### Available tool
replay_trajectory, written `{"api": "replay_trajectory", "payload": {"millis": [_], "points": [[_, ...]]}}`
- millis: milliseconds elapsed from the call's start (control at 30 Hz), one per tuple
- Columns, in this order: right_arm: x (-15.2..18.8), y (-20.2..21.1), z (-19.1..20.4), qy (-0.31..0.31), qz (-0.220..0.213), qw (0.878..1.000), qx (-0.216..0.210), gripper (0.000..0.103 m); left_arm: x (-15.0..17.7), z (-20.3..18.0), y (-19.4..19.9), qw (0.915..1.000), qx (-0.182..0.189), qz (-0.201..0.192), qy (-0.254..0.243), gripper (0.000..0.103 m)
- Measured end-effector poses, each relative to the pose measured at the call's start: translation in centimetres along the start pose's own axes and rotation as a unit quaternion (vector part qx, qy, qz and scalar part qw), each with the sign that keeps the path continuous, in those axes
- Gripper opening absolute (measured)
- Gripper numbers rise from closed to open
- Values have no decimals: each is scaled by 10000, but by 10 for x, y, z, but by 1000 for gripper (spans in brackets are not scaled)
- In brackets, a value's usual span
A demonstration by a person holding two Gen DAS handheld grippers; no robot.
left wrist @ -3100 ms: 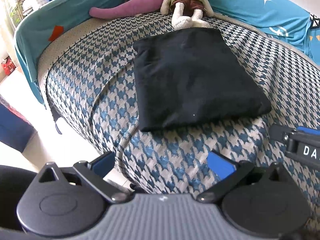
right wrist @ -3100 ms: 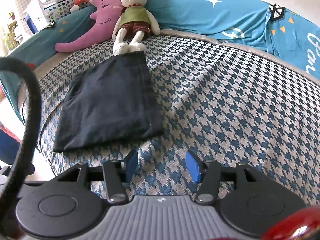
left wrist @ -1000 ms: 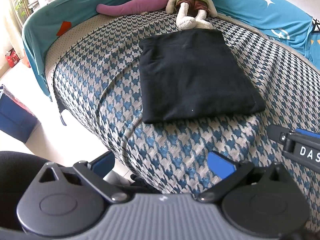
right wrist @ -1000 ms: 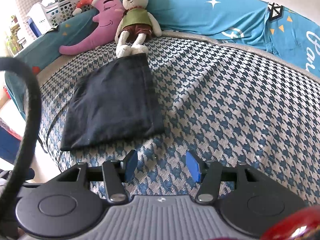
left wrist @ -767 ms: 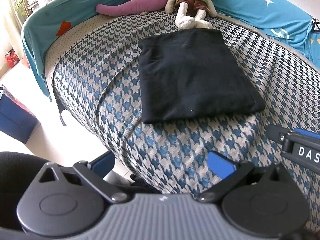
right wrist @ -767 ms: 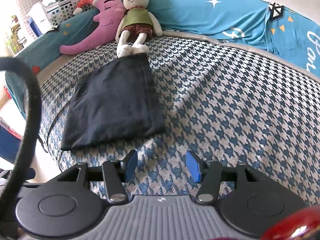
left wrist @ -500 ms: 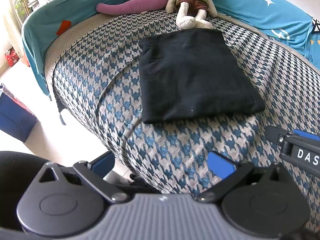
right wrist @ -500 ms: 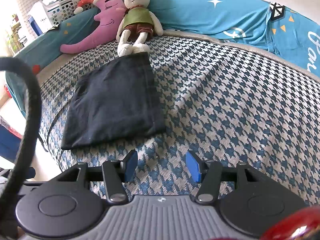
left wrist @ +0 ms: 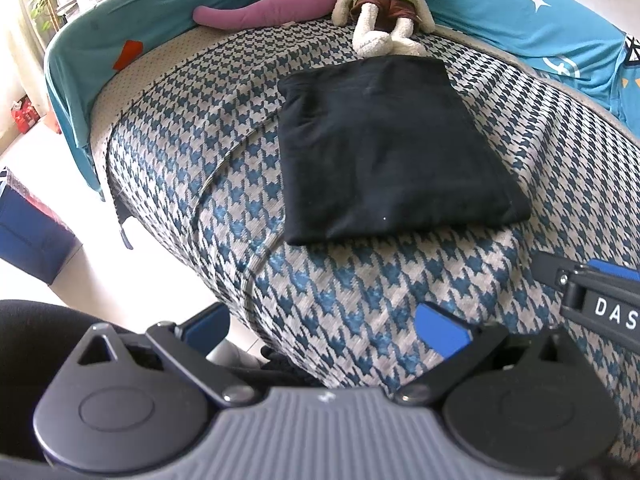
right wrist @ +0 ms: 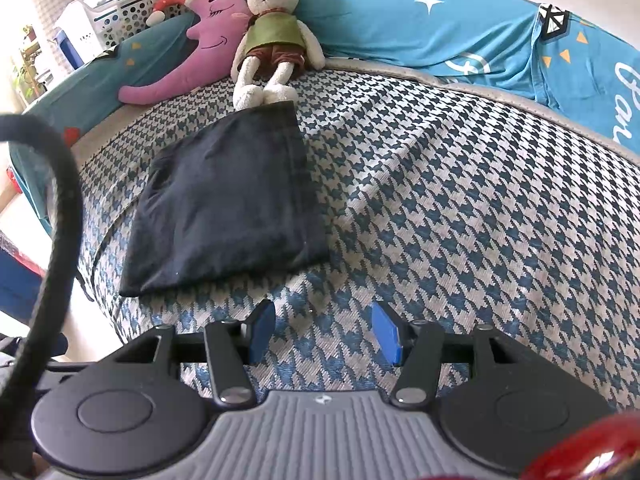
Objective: Fold clothes
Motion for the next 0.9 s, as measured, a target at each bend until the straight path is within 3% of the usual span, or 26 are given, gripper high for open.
{"api": "replay_trajectory", "payload": {"millis": [900], "points": [[-2, 4, -2, 1, -51, 10000, -57, 54, -1, -4, 9, 9999, -73, -94, -66, 103]]}}
Point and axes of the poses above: each gripper's, at about its wrist camera, not at the fingertips, and y roughly against the way its jaws point, z to its left, x to its underside, the point moved 2 cm from there along -y, roughly the way its jaws point, and after that the axes turned 13 degrees about -y, right-handed, at the moved point
